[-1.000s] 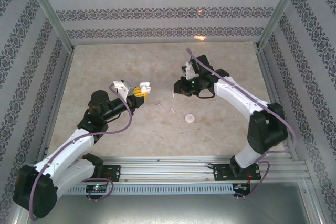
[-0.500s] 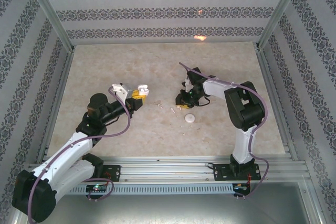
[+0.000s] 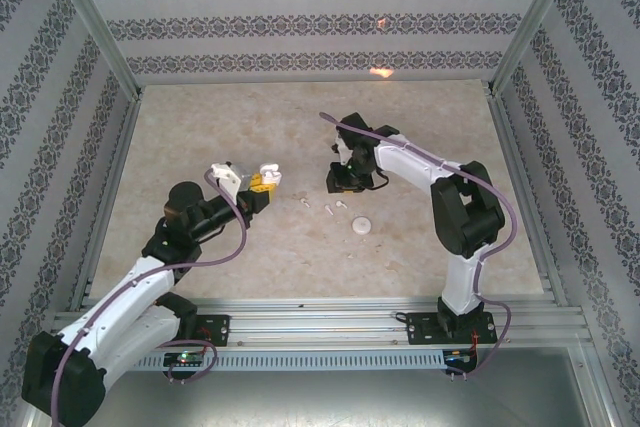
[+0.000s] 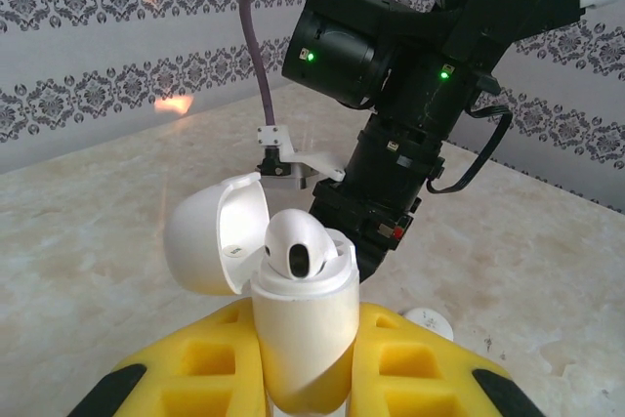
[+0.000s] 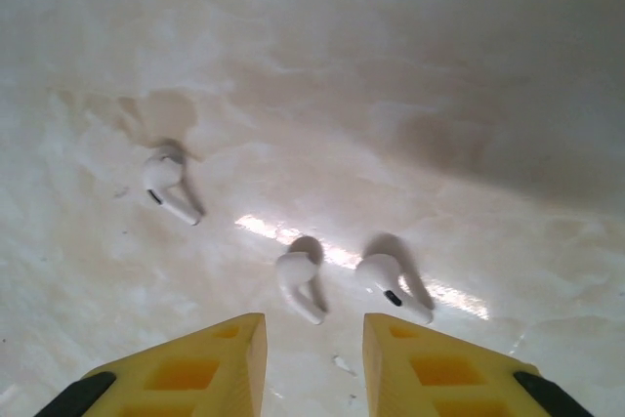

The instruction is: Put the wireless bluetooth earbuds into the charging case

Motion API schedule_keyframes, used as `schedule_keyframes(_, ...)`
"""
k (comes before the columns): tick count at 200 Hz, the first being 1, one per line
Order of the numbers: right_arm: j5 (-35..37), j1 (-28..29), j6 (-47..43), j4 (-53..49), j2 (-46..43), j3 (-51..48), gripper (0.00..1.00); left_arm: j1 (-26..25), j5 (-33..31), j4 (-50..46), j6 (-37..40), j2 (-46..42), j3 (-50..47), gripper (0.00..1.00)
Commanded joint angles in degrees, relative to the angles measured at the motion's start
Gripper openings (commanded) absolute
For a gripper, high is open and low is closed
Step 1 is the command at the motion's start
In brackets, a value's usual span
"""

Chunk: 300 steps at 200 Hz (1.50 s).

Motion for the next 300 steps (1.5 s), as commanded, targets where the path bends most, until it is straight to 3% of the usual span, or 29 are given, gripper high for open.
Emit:
schedule_keyframes(1, 1.3, 1.1, -1.6, -3.1, 2.2, 1.9, 0.32, -0.6, -0.5, -1.7, 1.1, -2.1, -0.7, 0.0)
schedule_keyframes(97, 1.5, 6.2, -3.6, -3.9, 10.9, 11.2, 0.38, -0.6, -1.1, -3.2, 0.6, -5.0, -2.0, 0.0)
schedule_keyframes(193, 4.9, 10.0, -6.3, -11.4, 22.1, 25.0, 0.41, -0.6, -2.3, -5.7, 0.8, -7.5, -2.5, 0.0)
schedule_keyframes(275, 5.9, 10.7, -6.7, -15.4, 24.9, 27.6, 0.26, -0.6, -2.6, -6.5, 1.0, -8.7, -2.7, 0.0)
schedule_keyframes(300, 6.8, 11.0, -6.7, -16.8, 24.4, 27.7, 0.26, -0.6, -2.4, -6.8, 1.0, -8.7, -2.6, 0.0)
